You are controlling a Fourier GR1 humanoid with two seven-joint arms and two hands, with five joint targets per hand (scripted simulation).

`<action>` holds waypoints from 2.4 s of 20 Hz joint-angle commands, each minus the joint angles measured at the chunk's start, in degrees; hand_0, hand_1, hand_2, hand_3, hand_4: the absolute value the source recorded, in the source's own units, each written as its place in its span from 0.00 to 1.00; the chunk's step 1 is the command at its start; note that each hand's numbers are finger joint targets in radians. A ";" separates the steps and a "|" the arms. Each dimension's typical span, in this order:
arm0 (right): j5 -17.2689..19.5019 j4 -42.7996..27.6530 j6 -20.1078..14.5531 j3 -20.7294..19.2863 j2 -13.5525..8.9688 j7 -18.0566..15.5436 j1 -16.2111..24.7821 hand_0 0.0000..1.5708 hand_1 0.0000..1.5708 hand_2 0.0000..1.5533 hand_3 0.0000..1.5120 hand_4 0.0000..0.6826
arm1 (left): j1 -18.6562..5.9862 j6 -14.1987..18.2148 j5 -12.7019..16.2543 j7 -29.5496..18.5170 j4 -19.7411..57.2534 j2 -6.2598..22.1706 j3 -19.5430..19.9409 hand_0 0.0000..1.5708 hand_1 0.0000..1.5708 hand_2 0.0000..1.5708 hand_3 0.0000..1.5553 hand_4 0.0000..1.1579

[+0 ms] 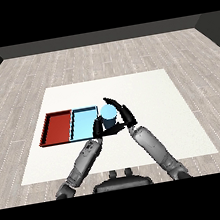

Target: Pick the blue can and put it in the blue box

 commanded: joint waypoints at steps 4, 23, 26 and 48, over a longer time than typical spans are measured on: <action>-3.08 -8.07 -1.55 -4.38 0.22 5.23 2.68 0.00 0.00 0.00 0.00 0.00 | 2.71 -2.59 -1.50 -2.92 1.32 1.40 3.53 1.00 1.00 1.00 0.96 0.97; -11.56 -1.84 5.09 -16.06 -0.70 -11.19 14.34 0.00 0.00 0.00 0.00 0.00 | -6.43 -3.87 -8.43 16.50 14.07 15.91 14.85 1.00 1.00 1.00 0.95 0.93; -11.25 -2.14 4.32 -15.33 -0.03 -10.27 15.52 0.00 0.00 0.00 0.00 0.00 | -10.81 1.68 -16.39 20.99 24.20 17.28 10.83 1.00 1.00 0.99 0.93 0.89; -14.56 7.90 5.90 -22.34 -1.43 -13.12 12.86 0.00 0.00 0.00 0.00 0.00 | -24.83 -25.52 -23.21 34.32 60.90 9.83 9.05 0.00 0.00 0.00 0.00 0.67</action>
